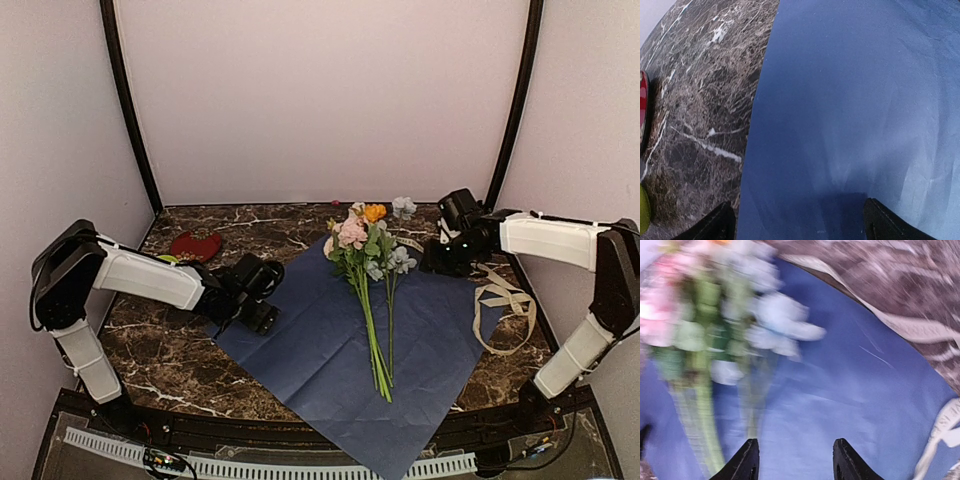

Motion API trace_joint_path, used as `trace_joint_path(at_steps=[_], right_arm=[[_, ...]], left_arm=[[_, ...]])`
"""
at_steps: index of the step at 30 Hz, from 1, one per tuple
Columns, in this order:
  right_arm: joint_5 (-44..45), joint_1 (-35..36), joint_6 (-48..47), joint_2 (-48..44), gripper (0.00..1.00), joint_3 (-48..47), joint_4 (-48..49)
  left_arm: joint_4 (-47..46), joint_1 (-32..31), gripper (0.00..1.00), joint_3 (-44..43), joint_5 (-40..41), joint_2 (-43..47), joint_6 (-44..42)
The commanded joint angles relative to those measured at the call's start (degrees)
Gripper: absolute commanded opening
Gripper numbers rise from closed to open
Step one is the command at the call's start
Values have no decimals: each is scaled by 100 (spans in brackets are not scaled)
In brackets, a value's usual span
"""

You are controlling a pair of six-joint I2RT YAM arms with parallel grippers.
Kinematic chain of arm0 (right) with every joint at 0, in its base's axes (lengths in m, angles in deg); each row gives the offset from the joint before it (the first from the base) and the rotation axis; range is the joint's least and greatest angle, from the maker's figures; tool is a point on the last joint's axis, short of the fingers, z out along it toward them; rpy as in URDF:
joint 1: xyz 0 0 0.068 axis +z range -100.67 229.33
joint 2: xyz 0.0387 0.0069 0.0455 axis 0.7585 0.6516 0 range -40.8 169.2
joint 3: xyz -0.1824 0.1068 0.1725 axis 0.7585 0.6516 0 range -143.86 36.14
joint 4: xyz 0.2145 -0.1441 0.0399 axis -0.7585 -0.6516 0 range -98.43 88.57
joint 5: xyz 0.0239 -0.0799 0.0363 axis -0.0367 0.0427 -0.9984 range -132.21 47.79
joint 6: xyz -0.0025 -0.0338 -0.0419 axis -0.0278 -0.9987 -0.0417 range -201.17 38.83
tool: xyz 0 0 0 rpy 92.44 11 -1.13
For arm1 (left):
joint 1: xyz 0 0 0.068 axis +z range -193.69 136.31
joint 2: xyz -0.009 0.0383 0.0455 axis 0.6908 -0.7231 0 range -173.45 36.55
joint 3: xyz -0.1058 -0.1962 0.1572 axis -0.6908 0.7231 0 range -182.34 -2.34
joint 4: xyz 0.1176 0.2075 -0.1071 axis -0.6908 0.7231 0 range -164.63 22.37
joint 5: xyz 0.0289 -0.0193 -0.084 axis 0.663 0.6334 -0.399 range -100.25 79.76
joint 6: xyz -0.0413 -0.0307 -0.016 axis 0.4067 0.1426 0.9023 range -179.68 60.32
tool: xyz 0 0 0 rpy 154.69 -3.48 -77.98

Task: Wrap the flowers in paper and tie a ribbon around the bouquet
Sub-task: Place the fake flower on the flattened wrapping paper, then pick up the left corner of the flattened wrapping paper at the center of the board.

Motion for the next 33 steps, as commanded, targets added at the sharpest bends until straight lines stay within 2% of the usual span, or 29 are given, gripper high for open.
trace_joint_path(at_steps=[1,5,12,16,20,24,28,33], right_arm=[[-55,-424,-260,235,49,632,67],[196,-562,-354,693,47,813,251],[167,-549,-532,1652,43,621,574],[-81,-396,-431,2009,41,380,695],[-261,-38,-290,2359,40,18,753],[-545,111,-166,2711,39,-506,793],[-611,85,-172,2611,39,-747,691],[-259,5,-364,2108,39,-585,448]], left_arm=[[257,20,91,-382,177,-501,-113],[690,28,90,-496,538,-850,129],[664,179,89,-193,405,-807,502],[821,551,90,-347,388,-919,544],[1036,1219,88,-579,197,-950,683],[1099,1583,85,-874,-50,-980,324],[1392,1606,85,-957,-558,-432,210],[2028,1710,86,-635,-1599,539,1026]])
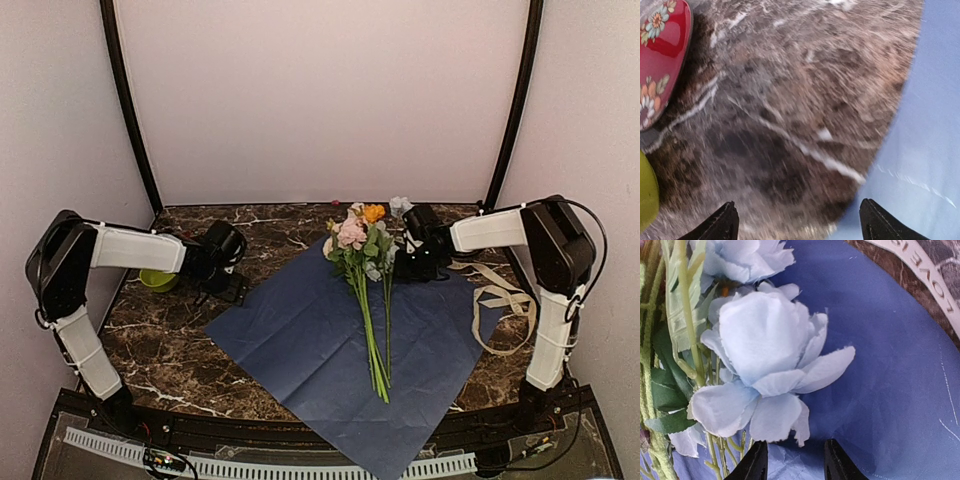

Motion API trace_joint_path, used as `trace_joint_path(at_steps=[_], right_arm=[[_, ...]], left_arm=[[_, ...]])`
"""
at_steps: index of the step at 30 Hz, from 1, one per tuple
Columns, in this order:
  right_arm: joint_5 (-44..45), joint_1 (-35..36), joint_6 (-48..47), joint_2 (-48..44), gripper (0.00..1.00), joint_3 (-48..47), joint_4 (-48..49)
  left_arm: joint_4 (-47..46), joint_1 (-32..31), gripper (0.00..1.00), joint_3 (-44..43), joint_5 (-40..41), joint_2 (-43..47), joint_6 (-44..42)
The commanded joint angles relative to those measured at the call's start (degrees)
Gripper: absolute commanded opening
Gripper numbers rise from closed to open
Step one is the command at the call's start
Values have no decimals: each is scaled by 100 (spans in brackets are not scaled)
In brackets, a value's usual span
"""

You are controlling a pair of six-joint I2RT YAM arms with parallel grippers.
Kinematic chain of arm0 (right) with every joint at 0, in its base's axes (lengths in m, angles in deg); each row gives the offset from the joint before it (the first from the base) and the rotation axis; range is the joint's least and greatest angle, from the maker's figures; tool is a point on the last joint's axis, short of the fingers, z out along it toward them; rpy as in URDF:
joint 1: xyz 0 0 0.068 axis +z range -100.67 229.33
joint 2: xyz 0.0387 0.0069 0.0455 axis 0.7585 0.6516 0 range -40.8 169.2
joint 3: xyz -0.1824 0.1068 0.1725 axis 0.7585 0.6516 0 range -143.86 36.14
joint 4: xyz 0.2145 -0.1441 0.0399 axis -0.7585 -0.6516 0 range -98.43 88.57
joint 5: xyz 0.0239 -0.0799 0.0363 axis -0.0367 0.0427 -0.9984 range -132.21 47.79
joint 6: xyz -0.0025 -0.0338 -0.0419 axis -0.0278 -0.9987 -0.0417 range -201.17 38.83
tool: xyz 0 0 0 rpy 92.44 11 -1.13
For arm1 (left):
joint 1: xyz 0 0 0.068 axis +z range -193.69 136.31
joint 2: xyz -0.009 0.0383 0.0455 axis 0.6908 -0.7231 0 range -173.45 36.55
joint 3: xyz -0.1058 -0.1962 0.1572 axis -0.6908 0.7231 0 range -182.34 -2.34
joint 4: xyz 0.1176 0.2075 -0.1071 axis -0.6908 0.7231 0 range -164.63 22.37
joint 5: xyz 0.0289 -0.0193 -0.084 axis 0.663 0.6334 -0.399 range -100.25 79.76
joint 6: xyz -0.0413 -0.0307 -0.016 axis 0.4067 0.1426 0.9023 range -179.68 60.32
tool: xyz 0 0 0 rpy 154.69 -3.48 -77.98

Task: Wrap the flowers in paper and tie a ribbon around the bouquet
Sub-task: Pick up the left corner of the flattened wrapping paper at the center of the board.

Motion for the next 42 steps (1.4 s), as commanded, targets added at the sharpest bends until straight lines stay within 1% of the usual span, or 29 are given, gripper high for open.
trace_joint_path(at_steps=[1,5,7,12,17,24,31,32,33,35,36,38,39,42], right_arm=[[-52,-10,-98,-350,39,293,-564],[-156,-24,-128,-654,40,690,-487],[-159,-24,-138,-704,40,785,-474],[-245,-24,-112,-696,40,920,-305],[-302,-24,-120,-733,40,998,-230],[-320,-24,-114,-776,40,1019,-209],[-386,-24,-111,-794,40,1066,-173],[-375,-24,-119,-806,40,1083,-173],[-358,-26,-122,-809,40,1086,-174],[-364,-29,-136,-812,40,1095,-198],[-374,-25,-138,-820,40,1095,-196],[-389,-31,-143,-831,40,1104,-200],[-390,-39,-154,-835,40,1105,-204],[-358,-163,-168,-841,40,1084,-216]], left_arm=[[1046,70,86,414,-1173,1011,759],[1391,84,89,931,-1330,1344,1324],[1341,122,90,1187,-1375,1427,1459],[688,167,93,1603,-1912,1293,1749],[-23,151,93,1865,-2715,1018,2113],[-680,-166,88,1918,-3202,1218,2354],[-657,-329,84,1872,-3178,1210,2319],[-668,-341,80,1876,-3176,1274,2312],[-654,-351,71,1869,-3148,1352,2314],[-523,-348,45,1814,-3027,1453,2272],[-465,-347,29,1781,-2952,1499,2231],[-367,-347,9,1725,-2765,1592,2150],[-341,-347,1,1699,-2676,1637,2113],[-386,-327,0,1650,-2428,1687,2010]])
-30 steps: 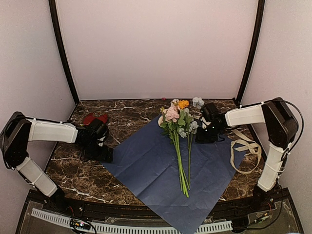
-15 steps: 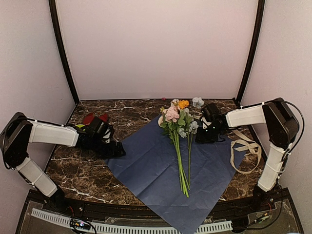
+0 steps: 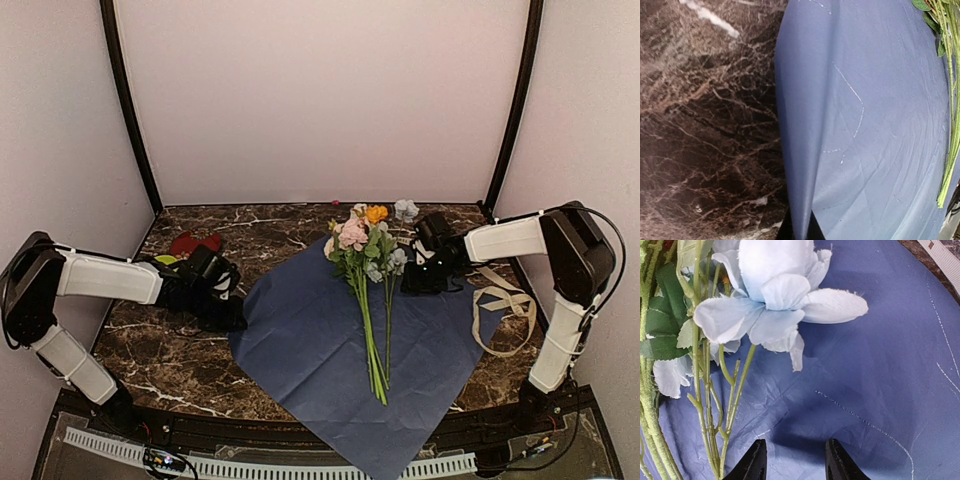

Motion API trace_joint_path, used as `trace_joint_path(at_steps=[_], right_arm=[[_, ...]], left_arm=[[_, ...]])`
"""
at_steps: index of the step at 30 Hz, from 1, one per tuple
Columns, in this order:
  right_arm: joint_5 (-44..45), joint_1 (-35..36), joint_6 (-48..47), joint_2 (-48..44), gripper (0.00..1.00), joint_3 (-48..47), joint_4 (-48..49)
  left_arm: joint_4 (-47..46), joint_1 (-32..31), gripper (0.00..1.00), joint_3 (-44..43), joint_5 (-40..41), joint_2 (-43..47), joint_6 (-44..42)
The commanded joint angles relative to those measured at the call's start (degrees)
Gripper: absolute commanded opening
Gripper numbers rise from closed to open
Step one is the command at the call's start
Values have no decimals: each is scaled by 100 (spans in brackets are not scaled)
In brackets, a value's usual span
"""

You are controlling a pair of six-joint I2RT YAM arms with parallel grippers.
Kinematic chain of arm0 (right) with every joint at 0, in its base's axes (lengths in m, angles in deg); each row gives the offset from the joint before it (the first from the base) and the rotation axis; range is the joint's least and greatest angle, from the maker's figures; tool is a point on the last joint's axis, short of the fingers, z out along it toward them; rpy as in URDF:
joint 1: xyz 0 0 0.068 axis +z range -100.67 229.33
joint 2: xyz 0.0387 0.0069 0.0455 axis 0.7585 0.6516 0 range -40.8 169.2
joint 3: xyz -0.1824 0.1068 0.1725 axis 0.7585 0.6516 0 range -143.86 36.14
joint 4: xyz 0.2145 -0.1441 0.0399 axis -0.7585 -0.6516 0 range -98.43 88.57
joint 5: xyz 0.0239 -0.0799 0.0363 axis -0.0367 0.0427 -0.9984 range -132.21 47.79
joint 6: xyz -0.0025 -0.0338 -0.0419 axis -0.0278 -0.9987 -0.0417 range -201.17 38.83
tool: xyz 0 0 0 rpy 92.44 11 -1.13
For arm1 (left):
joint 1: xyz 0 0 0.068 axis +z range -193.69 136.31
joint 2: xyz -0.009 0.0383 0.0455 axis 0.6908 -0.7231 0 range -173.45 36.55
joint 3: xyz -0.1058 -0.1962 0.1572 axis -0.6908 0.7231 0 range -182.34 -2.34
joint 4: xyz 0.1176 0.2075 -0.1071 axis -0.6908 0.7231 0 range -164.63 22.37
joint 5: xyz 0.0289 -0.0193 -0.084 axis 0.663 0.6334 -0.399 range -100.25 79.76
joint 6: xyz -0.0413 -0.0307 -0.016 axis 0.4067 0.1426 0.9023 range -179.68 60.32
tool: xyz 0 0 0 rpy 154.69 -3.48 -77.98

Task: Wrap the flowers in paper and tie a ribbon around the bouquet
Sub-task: Pick up the left corner of the flattened wrapping paper at the center of the board, then move the flattened wrapping paper to the center of the board.

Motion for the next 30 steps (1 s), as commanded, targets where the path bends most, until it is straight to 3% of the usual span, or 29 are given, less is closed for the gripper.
trace_joint_path(at_steps=[1,16,23,26,30], right_arm=[[-55,-179,-67,-60,40,99,-202],[571,-1529,-806,1290,41,-1400,-776],[1179,-2146,-1119,1129,41,-1616,-1113],[856,-2018,-1246,461,44,-1431,-1204],[-310,-1855,-1238,-87,57,-1149,-1718]], left_arm=[[180,36,0,-72,411,272,-192],[-253,1154,0,890,1233,917,83],[-287,1201,0,1394,1390,1404,427],[-226,1196,0,1497,1380,1574,424],[-118,1201,0,1524,1389,1779,440]])
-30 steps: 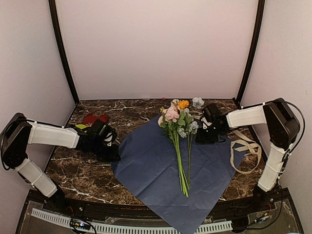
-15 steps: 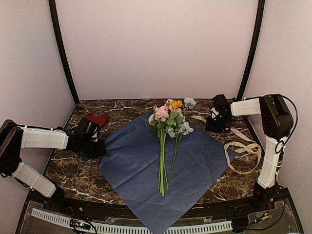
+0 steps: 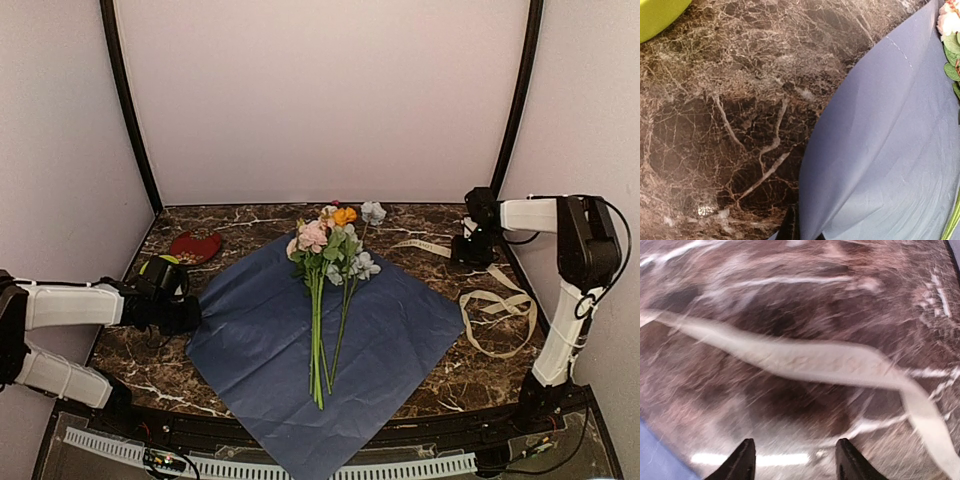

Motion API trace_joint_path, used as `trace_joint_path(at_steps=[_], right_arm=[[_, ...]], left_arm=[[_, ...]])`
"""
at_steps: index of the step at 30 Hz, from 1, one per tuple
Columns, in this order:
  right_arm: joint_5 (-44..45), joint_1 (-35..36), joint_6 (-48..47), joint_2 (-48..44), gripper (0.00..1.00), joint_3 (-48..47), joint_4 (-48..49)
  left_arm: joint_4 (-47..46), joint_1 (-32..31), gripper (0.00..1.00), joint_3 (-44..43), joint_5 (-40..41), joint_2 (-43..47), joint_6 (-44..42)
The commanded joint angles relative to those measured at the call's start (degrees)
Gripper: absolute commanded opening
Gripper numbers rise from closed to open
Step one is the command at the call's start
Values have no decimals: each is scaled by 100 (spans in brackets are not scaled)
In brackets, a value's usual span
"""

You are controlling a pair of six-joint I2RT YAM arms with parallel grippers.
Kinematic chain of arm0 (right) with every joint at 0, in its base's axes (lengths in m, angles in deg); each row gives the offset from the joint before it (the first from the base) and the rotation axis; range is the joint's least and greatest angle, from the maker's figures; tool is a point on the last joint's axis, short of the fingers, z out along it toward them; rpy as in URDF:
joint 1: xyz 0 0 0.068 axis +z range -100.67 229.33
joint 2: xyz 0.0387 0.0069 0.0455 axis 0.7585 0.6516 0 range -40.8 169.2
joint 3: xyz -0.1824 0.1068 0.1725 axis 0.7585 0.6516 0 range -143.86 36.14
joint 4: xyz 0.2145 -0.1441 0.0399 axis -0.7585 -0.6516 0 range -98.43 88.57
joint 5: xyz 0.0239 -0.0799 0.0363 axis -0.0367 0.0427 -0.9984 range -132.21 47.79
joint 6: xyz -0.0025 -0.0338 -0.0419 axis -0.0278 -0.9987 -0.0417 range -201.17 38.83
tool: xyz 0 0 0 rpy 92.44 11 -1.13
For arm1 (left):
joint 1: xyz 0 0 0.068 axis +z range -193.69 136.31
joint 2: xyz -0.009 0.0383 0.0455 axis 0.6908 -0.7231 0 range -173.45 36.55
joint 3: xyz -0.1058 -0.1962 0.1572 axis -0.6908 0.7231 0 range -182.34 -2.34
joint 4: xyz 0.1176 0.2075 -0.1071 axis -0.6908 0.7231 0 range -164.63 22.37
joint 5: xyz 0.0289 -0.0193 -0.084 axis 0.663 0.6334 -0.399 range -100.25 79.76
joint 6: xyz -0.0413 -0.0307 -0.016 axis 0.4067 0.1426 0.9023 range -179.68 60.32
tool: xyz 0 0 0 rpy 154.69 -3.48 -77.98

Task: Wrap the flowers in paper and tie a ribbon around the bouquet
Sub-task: Move the flattened wrapping paper to the center of the board.

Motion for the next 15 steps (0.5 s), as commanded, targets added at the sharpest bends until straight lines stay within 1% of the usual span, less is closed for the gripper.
trace_joint_path(at_steps=[1,3,4,6,8,9,11,15], right_arm=[[-1092,326,-84,-740,59,253,-926],[-1294,405,57,-886,63,557,-1166],[-1525,433,233,-1107,64,874,-1113],[-1746,565,712,-1733,61,1544,-876],[-1421,884,1339,-2416,62,2011,-877],[-1454,1046,1562,-2717,63,2209,-862],[-1812,1382,2175,-3216,64,2601,-797],[-2195,2106,3432,-3711,65,3214,-1023]], left_arm=[[218,32,0,107,126,306,88],[272,29,0,72,136,393,50],[340,27,0,48,137,430,37],[455,31,0,12,126,505,24],[430,30,0,61,64,613,34],[410,31,0,94,33,670,21],[379,27,0,121,-9,752,-5],[408,30,0,129,-46,793,-78]])
